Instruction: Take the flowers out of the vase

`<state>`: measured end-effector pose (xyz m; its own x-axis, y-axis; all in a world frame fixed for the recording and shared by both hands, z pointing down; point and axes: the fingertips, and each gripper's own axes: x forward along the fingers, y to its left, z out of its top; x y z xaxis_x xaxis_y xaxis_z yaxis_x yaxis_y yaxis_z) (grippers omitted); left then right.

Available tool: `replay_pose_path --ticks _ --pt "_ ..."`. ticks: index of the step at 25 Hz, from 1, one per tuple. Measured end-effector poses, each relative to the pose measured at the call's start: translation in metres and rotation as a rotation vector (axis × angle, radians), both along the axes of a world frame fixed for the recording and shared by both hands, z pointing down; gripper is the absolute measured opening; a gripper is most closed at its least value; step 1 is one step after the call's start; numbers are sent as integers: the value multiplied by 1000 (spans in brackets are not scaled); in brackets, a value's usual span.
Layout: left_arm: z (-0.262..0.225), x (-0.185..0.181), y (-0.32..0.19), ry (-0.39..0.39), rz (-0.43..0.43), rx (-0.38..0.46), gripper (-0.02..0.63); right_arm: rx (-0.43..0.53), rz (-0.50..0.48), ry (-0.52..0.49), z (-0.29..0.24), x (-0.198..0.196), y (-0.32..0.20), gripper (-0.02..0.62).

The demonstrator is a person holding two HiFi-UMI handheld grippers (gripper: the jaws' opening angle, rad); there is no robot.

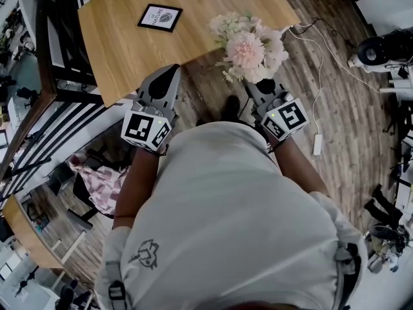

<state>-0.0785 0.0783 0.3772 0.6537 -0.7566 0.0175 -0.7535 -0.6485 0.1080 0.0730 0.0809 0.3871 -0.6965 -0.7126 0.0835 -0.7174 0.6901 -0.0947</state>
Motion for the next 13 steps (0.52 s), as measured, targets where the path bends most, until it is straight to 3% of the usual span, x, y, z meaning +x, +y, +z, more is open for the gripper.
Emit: replay_pose_path --ticks 13 --pt "-7 4 5 5 14 3 5 12 0 0 -13 2 3 37"
